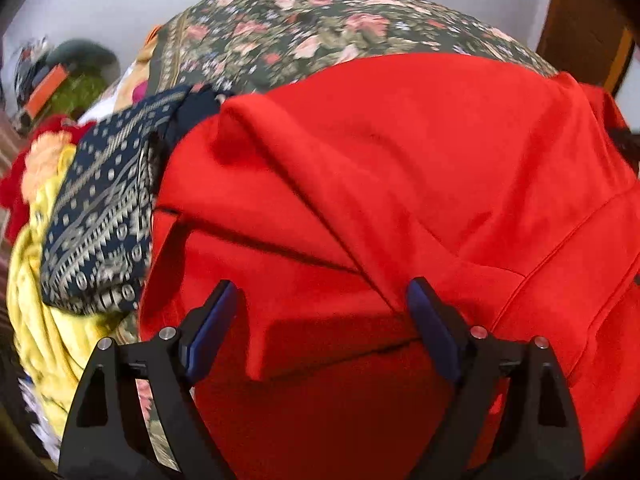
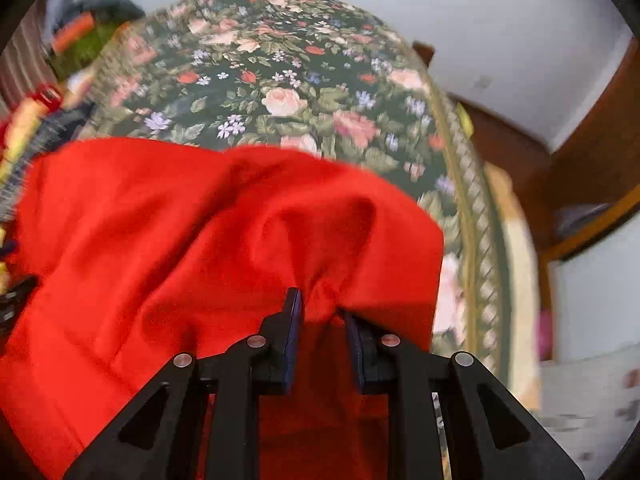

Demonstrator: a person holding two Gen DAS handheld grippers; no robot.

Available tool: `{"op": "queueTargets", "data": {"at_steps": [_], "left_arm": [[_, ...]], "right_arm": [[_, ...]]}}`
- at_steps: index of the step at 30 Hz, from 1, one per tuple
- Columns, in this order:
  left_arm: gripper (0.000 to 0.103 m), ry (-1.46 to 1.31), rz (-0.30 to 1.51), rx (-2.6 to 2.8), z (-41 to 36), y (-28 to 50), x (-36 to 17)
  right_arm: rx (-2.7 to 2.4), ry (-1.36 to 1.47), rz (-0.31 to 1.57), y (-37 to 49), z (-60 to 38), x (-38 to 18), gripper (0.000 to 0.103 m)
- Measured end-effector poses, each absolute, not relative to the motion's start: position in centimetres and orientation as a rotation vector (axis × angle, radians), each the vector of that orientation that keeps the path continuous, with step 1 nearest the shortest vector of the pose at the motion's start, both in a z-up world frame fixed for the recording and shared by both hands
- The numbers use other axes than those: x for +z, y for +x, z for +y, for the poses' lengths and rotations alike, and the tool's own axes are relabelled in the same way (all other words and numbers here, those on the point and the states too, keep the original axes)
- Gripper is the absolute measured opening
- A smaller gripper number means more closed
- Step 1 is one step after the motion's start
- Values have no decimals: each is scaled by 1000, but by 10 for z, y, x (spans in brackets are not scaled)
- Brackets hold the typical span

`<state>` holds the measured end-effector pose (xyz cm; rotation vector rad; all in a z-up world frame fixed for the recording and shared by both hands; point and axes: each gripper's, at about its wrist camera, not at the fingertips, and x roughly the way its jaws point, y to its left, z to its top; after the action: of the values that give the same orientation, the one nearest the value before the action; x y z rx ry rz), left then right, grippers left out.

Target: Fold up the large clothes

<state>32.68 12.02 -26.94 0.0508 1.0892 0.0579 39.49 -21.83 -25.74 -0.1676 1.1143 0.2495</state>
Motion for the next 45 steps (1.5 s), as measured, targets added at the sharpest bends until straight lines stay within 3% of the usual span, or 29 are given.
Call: {"op": "queueTargets", "data": {"at_steps": [4, 10, 14, 15, 16, 17, 18, 24, 31, 39, 42, 45], "left_arm": [[88, 56, 1085, 80, 119, 324, -269], [88, 296, 1045, 197, 108, 316, -267], [88, 136, 1096, 186, 140, 312, -267], [88, 117, 1103, 185, 146, 311, -266], [88, 119, 1106, 190, 152, 309, -267], [88, 131, 1108, 195, 154, 307, -268], [88, 134, 1112, 195, 157, 305, -270], [87, 54, 1127, 154, 169, 294, -263], [87, -161, 1057, -26, 149, 288, -220], [87, -391, 1181, -229, 100, 312, -248], [86, -335, 1165, -183, 82, 313, -249], [73, -193, 1150, -136, 63, 308, -246]], "right_arm": [[205, -226, 1105, 380, -228, -255, 18], [200, -272, 1084, 364, -233, -260, 18], [176, -232, 1084, 358, -247, -257, 18], [150, -231, 1082, 355, -251, -256, 22], [93, -237, 1085, 352, -261, -257, 40], [41, -238, 1075, 349, -270, -257, 89], [-7, -225, 1052, 343, -285, -256, 97], [22, 9, 1041, 315, -345, -227, 95], [289, 200, 990, 306, -305, -187, 95], [493, 249, 1110, 306, -219, -220, 95], [508, 318, 1159, 307, -214, -236, 95], [493, 315, 1195, 305, -213, -248, 95]]}}
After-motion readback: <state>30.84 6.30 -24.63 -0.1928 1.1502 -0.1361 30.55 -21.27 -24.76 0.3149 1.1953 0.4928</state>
